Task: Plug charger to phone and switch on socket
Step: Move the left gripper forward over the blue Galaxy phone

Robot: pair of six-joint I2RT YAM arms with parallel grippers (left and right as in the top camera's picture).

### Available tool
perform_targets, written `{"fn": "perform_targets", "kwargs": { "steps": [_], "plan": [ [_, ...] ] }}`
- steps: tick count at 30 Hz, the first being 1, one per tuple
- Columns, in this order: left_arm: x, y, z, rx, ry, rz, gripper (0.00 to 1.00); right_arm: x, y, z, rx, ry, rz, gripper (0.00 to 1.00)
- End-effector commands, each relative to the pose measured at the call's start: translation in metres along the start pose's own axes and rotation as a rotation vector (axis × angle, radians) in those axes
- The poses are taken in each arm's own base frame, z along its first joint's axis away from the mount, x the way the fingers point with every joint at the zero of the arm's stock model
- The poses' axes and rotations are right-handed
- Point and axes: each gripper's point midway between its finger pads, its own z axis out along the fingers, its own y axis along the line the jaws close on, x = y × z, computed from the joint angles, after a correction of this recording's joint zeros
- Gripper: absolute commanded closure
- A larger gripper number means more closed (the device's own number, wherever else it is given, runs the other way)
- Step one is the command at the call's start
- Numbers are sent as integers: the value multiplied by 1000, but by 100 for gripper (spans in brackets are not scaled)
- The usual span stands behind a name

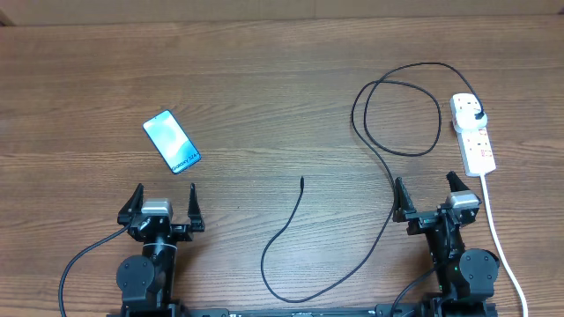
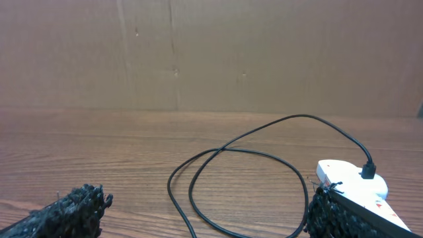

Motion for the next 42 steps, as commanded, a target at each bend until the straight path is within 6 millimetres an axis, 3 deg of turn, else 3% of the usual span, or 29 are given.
{"fn": "perform_targets", "kwargs": {
  "steps": [1, 13, 21, 26, 35, 42],
  "plan": [
    [-1, 1, 0, 0, -8, 15, 1, 1, 2, 0, -10, -6, -2, 0],
    [-35, 6, -12, -31, -30, 13, 1, 1, 2, 0, -10, -6, -2, 0],
    [-85, 17, -37, -98, -68, 12, 1, 1, 2, 0, -10, -6, -2, 0],
    [-100, 18, -45, -107, -71, 11, 1, 1, 2, 0, -10, -6, -2, 0],
    [-129, 34, -37, -191, 13, -3, 0, 1, 2, 0, -10, -6, -2, 0],
    [-157, 40, -12, -205, 152, 1, 0, 1, 2, 0, -10, -6, -2, 0]
  ]
}}
